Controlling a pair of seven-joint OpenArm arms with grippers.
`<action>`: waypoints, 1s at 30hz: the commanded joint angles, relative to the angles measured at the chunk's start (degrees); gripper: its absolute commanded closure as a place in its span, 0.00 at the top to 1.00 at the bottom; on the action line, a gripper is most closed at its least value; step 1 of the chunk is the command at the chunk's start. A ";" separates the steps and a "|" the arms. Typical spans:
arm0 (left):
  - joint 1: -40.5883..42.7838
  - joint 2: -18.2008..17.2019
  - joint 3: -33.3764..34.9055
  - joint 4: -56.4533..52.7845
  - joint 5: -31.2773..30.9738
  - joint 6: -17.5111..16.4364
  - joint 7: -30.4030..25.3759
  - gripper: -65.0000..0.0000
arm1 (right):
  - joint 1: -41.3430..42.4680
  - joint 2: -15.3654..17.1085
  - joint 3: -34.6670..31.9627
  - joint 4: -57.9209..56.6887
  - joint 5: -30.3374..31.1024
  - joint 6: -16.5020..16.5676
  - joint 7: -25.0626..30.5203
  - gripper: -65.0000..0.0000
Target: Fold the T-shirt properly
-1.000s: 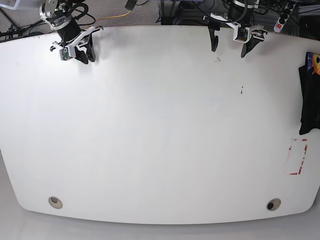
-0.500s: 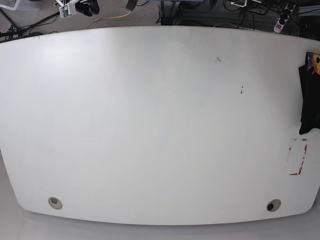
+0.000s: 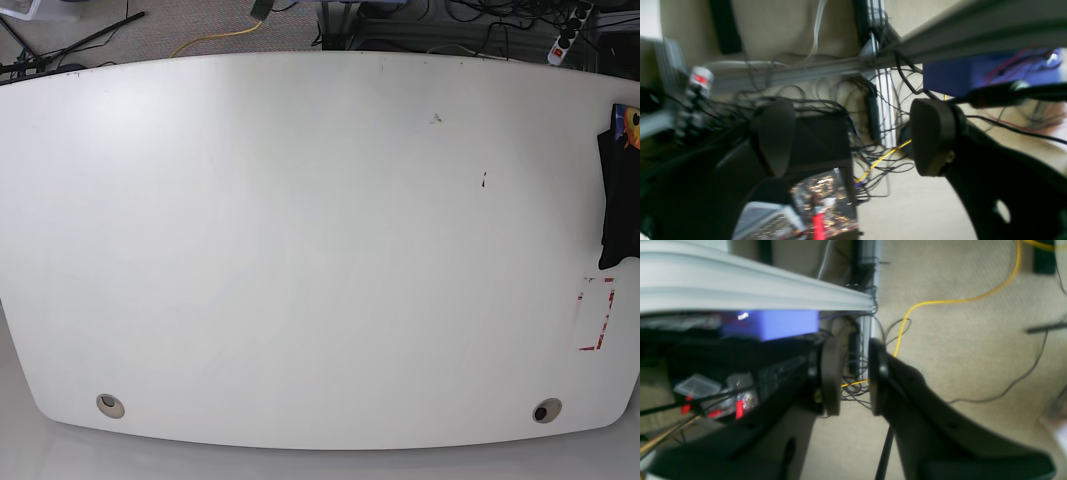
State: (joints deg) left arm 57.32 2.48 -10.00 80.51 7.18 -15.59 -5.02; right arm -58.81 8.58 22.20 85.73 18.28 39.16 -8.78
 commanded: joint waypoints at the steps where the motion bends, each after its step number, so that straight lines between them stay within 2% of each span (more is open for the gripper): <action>1: -1.98 -2.00 -0.15 -7.32 -0.19 -0.10 -0.83 0.76 | 2.23 0.08 -0.53 -4.90 -2.85 0.84 0.91 0.20; 5: -8.48 -2.61 -0.24 -17.87 -0.19 0.08 -0.83 0.76 | 6.81 -0.10 -2.11 -11.67 -6.99 0.84 1.00 0.20; 8: -13.32 -2.79 -0.24 -26.40 -0.19 1.92 -0.92 0.76 | 10.06 -0.10 -3.43 -17.47 -7.87 0.84 3.63 0.20; 11: -17.72 -4.63 -0.15 -32.91 -0.19 3.42 -0.92 0.76 | 13.93 0.17 -4.66 -23.54 -7.95 0.84 6.53 0.20; 16: -24.57 -5.07 -0.15 -42.22 -0.19 3.68 -0.92 0.76 | 22.01 1.22 -5.01 -34.79 -8.31 0.84 6.80 0.20; 20: -31.08 -5.34 -0.15 -52.60 -0.19 3.86 -0.92 0.76 | 28.87 1.66 -4.92 -42.17 -14.02 0.84 7.33 0.20; 21: -32.84 -5.43 -0.15 -54.97 -0.19 4.12 -0.92 0.76 | 29.93 1.66 -4.92 -43.05 -15.34 0.54 7.33 0.20; 26: -41.01 -5.43 -0.15 -66.58 -0.02 10.10 -1.01 0.76 | 35.90 1.49 -5.01 -49.03 -21.05 -5.53 7.33 0.20; 30: -44.26 -5.43 0.11 -69.65 0.25 10.45 -0.74 0.77 | 40.74 1.49 -5.01 -55.89 -23.60 -7.55 7.33 0.20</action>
State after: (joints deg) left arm 13.02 -2.59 -10.00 11.75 7.09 -5.26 -5.65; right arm -19.53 9.39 17.15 33.39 -4.47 32.05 -1.74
